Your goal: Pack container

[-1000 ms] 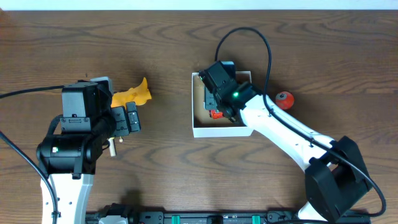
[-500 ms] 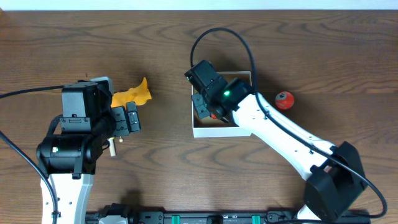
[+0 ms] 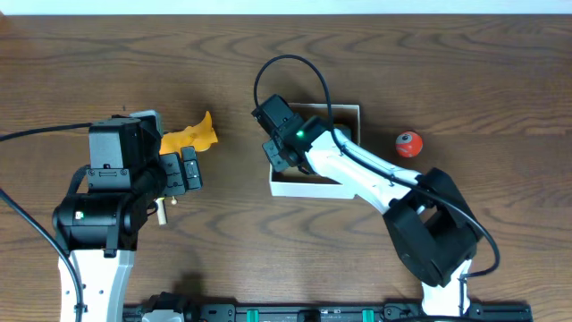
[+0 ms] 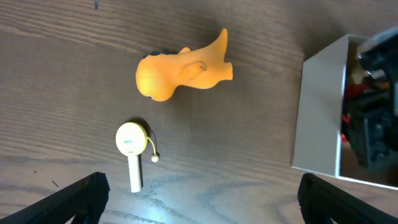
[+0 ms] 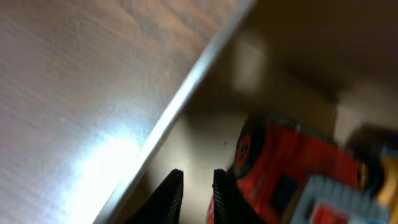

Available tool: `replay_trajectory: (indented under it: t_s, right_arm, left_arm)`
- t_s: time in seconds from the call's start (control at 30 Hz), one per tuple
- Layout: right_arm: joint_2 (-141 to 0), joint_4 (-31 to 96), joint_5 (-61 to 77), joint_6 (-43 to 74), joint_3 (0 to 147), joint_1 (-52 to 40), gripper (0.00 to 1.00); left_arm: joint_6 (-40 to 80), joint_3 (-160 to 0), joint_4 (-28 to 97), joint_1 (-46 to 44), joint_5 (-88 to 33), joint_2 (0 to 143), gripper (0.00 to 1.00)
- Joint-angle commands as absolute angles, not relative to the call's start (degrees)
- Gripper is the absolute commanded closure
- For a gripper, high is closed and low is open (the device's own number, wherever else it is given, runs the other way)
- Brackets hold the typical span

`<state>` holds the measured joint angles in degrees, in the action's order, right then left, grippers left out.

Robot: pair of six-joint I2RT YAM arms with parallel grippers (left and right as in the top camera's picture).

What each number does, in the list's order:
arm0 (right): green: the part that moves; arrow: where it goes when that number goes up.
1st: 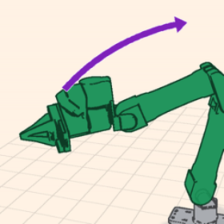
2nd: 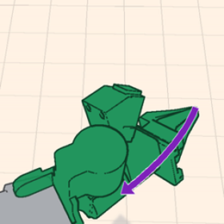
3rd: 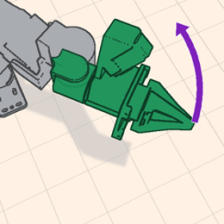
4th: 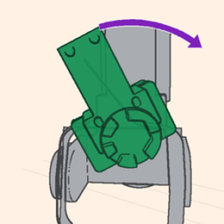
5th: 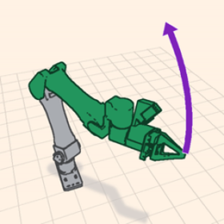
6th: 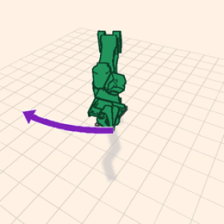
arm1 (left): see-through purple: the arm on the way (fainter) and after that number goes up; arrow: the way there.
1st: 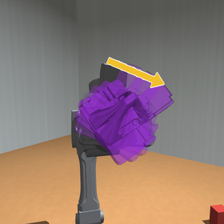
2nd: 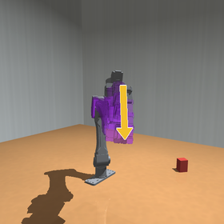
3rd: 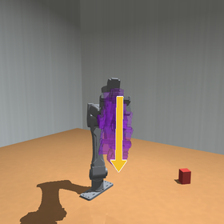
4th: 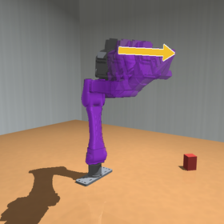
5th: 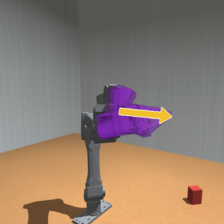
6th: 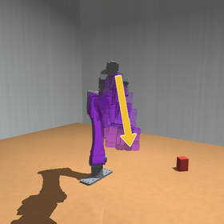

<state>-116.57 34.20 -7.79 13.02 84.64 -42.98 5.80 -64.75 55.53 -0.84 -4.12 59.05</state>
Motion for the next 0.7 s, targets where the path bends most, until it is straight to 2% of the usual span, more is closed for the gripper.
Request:
replay_trajectory:
  t_s: [0.0,0.27,0.43,0.67]
  right_arm:
    - [-118.1,31.8,-11.0,9.8,84.4,-42.4,0.80]
    - [-118.2,31.8,-15.9,8.0,84.4,-41.5,0.80]
    - [-118.2,36.1,-19.6,14.2,84.4,-40.7,0.80]
    - [-118.2,36.2,-18.9,13.9,84.4,-40.5,0.75]
  left_arm:
    - [5.9,-64.9,55.7,-0.6,-4.1,59.2,0.02]
    - [5.9,-64.9,55.7,-0.6,-4.1,59.2,0.02]
    - [5.9,-64.9,55.7,-0.6,-4.1,59.2,0.02]
    - [5.9,-64.9,55.7,-0.6,-4.1,59.2,0.02]
